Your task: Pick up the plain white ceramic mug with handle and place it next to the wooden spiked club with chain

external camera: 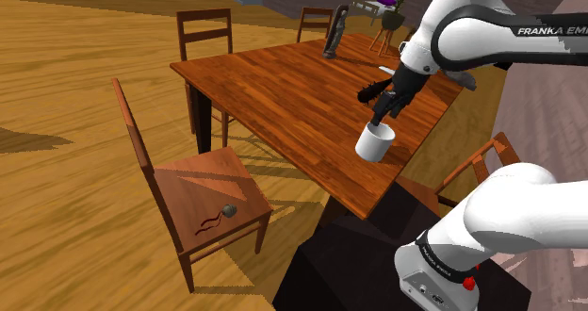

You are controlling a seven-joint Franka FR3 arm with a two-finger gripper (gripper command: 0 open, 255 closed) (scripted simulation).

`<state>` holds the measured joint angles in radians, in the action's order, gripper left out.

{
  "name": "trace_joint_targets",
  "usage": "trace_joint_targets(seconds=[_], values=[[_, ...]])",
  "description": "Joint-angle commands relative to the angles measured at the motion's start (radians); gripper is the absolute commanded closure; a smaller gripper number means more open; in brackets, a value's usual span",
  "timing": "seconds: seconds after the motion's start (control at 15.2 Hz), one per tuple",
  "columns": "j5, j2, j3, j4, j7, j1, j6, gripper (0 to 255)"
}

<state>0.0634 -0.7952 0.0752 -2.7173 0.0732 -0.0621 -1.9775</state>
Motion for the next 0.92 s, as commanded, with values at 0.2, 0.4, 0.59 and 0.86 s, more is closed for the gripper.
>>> trace_joint_targets(seconds=[0.2,0.4,0.59,0.86], values=[[0.041,0.088,0.052,-0.110,0.038,-0.035,-0.250,0],[0.050,0.130,0.065,-0.133,0.046,-0.042,-0.326,0],[0.053,0.168,0.069,-0.153,0.046,-0.042,-0.384,0],[0.056,0.218,0.075,-0.173,0.046,-0.041,-0.454,0]])
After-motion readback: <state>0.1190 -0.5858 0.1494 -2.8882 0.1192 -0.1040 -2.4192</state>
